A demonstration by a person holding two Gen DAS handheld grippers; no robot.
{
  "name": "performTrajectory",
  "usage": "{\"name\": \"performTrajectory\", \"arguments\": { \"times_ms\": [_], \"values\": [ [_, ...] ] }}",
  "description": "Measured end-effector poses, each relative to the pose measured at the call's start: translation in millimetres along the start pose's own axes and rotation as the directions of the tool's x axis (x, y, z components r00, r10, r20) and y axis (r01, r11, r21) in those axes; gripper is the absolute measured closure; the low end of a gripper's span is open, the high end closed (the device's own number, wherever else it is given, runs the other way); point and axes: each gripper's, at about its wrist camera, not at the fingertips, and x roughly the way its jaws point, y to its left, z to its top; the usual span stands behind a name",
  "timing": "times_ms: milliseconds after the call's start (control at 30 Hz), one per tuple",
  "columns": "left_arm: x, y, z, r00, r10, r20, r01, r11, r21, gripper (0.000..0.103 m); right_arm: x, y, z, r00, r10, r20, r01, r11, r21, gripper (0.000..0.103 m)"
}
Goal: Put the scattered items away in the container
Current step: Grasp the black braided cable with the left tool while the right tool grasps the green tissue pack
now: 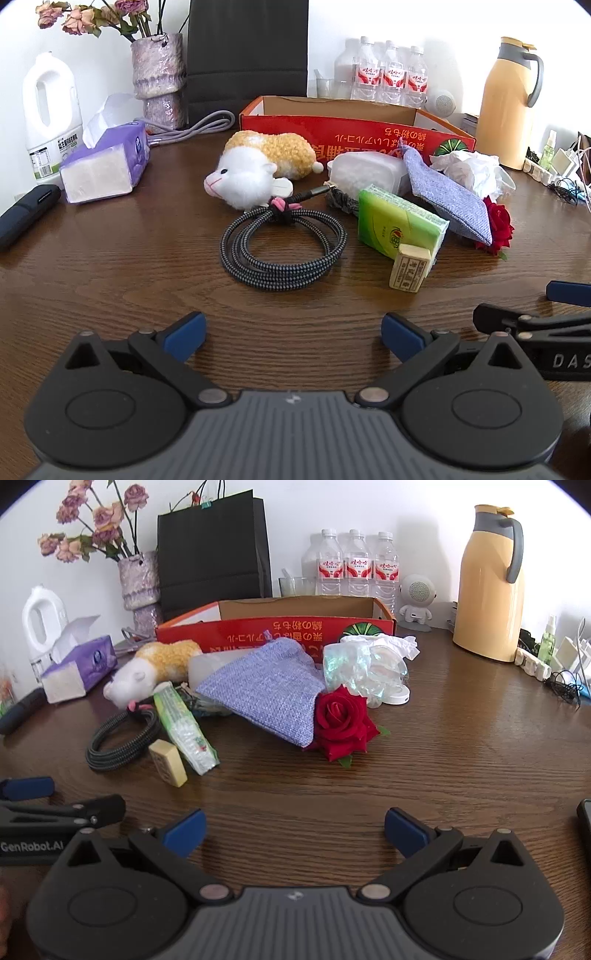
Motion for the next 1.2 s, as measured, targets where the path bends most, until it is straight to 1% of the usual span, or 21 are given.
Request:
{"name": "performTrajectory", "arguments": {
  "times_ms": [67,200,533,600,633,667,733,800,867,900,933,967,1000,1033,1067,1100,1133,1167,1200],
  "values": [
    [1,-1,0,1.0,0.005,-0.004,-0.005,1.0,0.008,0.0,2,3,1,1.0,-0.015,-0.014,0.014,1.0,-0.026,0.0],
    [1,-2,0,1.0,0.004,-0.007,-0.004,1.0,0.008,0.0,2,5,0,1.0,-0.012,-0.015,0.012,1.0,-0.028,0.0],
    [1,-2,0,1.0,0.01,-0.008,-0.009,1.0,0.009,0.0,1,4,-2,1.0,0.017,0.002,-0.017,1.0,0.001,0.0],
    [1,-1,0,1.0,0.003,-0.006,-0.003,1.0,0.011,0.0,1,5,-3,1.0,0.021,0.007,-0.021,1.0,0.004,0.0],
    [0,0,0,1.0,-0.004,0.0,0.004,1.0,0.013,0.0,0,6,-3,1.0,0.021,0.011,-0.021,1.0,-0.001,0.002],
    [-3,3,1,1.0,-0.017,0.011,0.017,1.0,0.01,0.0,-3,6,-3,0.999,0.027,0.024,-0.027,1.0,-0.007,0.007],
    [-14,12,3,0.996,-0.047,0.073,0.048,0.999,-0.005,0.0,-12,4,-3,0.995,0.052,0.087,-0.051,0.999,-0.014,0.011],
    [-21,23,9,0.988,-0.073,0.136,0.075,0.997,-0.01,0.0,-25,4,-1,0.981,0.075,0.177,-0.07,0.997,-0.034,0.011],
    [-18,35,19,0.982,-0.097,0.163,0.1,0.995,-0.006,0.0,-33,8,5,0.964,0.106,0.245,-0.089,0.993,-0.079,0.011],
    [-13,40,26,0.982,-0.097,0.16,0.098,0.995,-0.003,0.006,-34,11,10,0.956,0.118,0.267,-0.094,0.99,-0.103,0.011],
    [-7,44,32,0.984,-0.09,0.153,0.091,0.996,0.0,0.017,-35,15,15,0.947,0.13,0.294,-0.096,0.987,-0.127,0.012],
    [0,47,39,0.986,-0.089,0.144,0.088,0.996,0.008,0.021,-35,19,20,0.94,0.144,0.309,-0.103,0.984,-0.144,0.02],
    [7,50,46,0.986,-0.099,0.131,0.097,0.995,0.021,0.027,-32,23,26,0.94,0.16,0.302,-0.117,0.981,-0.156,0.025],
    [16,51,51,0.986,-0.119,0.114,0.115,0.992,0.042,0.03,-29,26,32,0.941,0.176,0.291,-0.133,0.978,-0.161,0.036],
    [24,52,56,0.986,-0.138,0.091,0.132,0.989,0.067,0.034,-27,28,37,0.939,0.194,0.283,-0.155,0.976,-0.154,0.041],
    [31,52,60,0.987,-0.148,0.065,0.142,0.986,0.092,0.04,-24,30,41,0.938,0.209,0.278,-0.171,0.973,-0.154,0.044],
    [37,51,63,0.986,-0.16,0.043,0.154,0.982,0.113,0.042,-21,35,45,0.937,0.222,0.27,-0.182,0.969,-0.164,0.046],
    [43,51,65,0.986,-0.168,0.022,0.164,0.979,0.123,0.044,-19,40,49,0.935,0.232,0.267,-0.186,0.965,-0.186,0.047],
    [49,52,67,0.985,-0.17,-0.004,0.17,0.978,0.123,0.051,-18,45,52,0.933,0.242,0.265,-0.192,0.96,-0.203,0.047]
  ]
}}
